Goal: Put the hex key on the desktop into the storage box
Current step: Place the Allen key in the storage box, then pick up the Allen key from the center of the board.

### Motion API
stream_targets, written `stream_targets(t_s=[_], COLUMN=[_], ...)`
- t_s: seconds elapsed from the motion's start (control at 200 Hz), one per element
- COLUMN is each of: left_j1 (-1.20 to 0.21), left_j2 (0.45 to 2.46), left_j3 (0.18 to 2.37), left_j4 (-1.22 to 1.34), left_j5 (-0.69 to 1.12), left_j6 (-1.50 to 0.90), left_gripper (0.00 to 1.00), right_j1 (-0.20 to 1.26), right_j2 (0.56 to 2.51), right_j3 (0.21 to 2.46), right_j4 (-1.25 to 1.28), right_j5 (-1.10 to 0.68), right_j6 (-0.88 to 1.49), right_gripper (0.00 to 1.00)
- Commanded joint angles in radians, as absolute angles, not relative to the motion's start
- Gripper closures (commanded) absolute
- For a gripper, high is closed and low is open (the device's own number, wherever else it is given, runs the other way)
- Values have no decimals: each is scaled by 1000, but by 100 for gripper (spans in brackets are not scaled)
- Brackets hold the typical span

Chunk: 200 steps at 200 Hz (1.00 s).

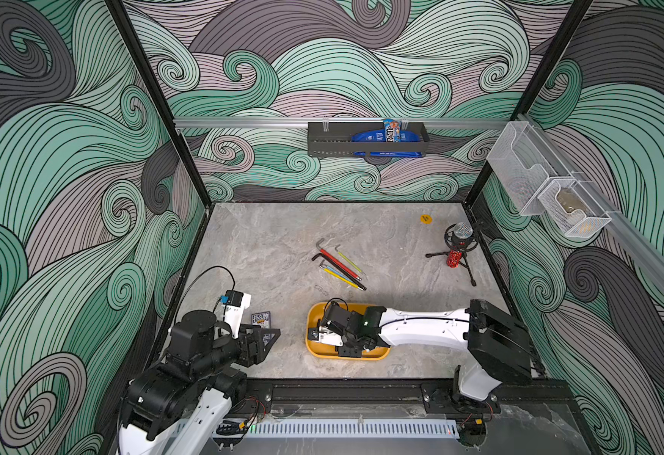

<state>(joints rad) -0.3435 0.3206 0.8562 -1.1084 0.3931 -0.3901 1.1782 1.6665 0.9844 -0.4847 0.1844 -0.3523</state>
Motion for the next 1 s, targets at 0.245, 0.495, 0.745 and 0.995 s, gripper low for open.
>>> stream_targets(t_s=[0.245, 0.495, 0.745, 0.995], left_j1=[-348, -348, -348, -348], left_j2=[322, 326, 320, 323], left_j3=[893, 887, 890, 888], left_j4=[-1101, -1091, -1090, -1077], left_j5=[391, 397, 403, 408], left_j6=[-395, -396, -405, -417], left_gripper=[31, 31, 31, 31], right_j1=[1018, 850, 776, 740], right_j2=[1532, 1671, 1859, 1999], right_j3=[1117, 1296, 1437, 1511], right_j4=[-519, -543, -553, -565], right_j5=[183, 173, 145, 99], right_j6=[-267, -243, -218, -216], right_gripper=[65, 66, 67, 67])
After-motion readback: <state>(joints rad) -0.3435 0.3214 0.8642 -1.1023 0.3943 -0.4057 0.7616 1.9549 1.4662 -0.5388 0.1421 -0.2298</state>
